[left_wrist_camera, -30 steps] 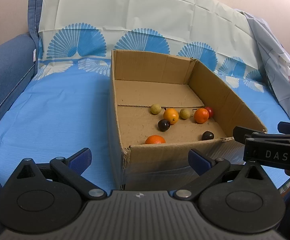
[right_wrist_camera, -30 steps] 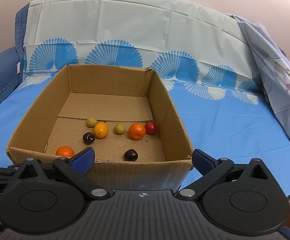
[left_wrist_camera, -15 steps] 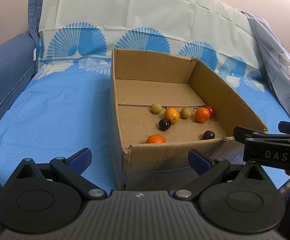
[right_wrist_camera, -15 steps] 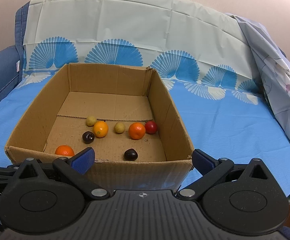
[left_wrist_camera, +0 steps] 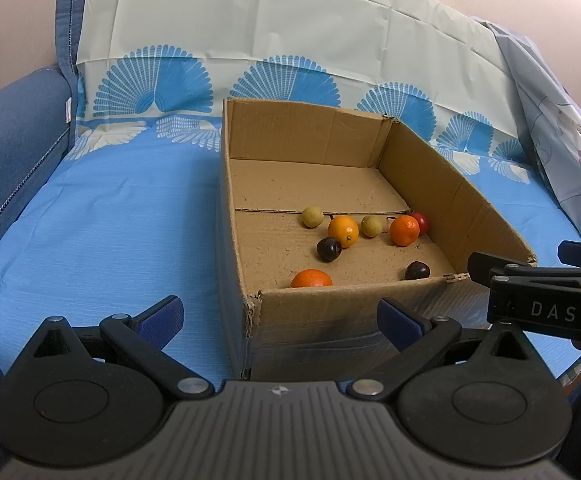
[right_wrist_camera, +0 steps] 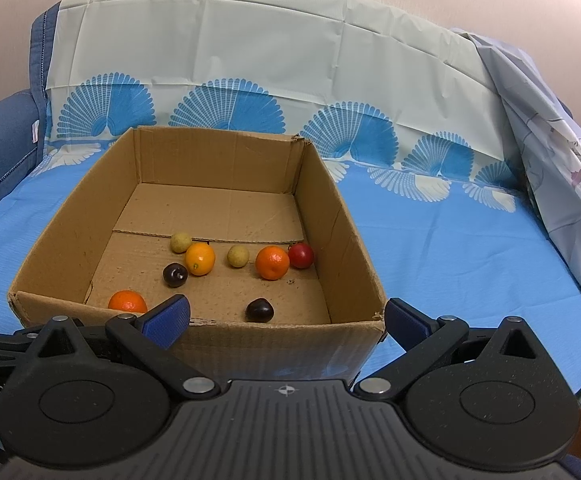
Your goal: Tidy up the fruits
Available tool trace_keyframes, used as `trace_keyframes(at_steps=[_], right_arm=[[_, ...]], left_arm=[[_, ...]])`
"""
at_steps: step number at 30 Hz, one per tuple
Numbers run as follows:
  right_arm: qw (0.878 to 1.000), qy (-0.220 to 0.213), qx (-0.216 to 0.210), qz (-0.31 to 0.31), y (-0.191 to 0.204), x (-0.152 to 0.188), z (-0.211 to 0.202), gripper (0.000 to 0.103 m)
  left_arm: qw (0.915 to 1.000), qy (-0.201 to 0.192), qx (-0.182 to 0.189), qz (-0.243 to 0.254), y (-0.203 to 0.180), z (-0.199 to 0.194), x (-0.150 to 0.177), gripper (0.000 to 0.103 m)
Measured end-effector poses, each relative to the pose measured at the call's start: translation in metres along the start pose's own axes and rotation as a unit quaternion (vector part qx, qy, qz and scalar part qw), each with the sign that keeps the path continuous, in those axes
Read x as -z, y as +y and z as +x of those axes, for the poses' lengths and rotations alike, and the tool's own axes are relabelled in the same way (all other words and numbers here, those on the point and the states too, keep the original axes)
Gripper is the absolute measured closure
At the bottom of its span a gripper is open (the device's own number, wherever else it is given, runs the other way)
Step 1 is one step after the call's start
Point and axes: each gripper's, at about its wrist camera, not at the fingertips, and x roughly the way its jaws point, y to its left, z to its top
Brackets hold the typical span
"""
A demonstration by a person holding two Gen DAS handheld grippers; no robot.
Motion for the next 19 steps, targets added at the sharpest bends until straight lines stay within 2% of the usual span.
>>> trace_keyframes(at_steps=[19], right_arm=[[1.000, -0.003, 0.000, 0.003, -0.0009, -0.0009, -0.0008, 0.001]], left_arm=[[0.9999, -0.014, -0.001, 0.005, -0.0007, -0.0027, -0.0028, 0.000]])
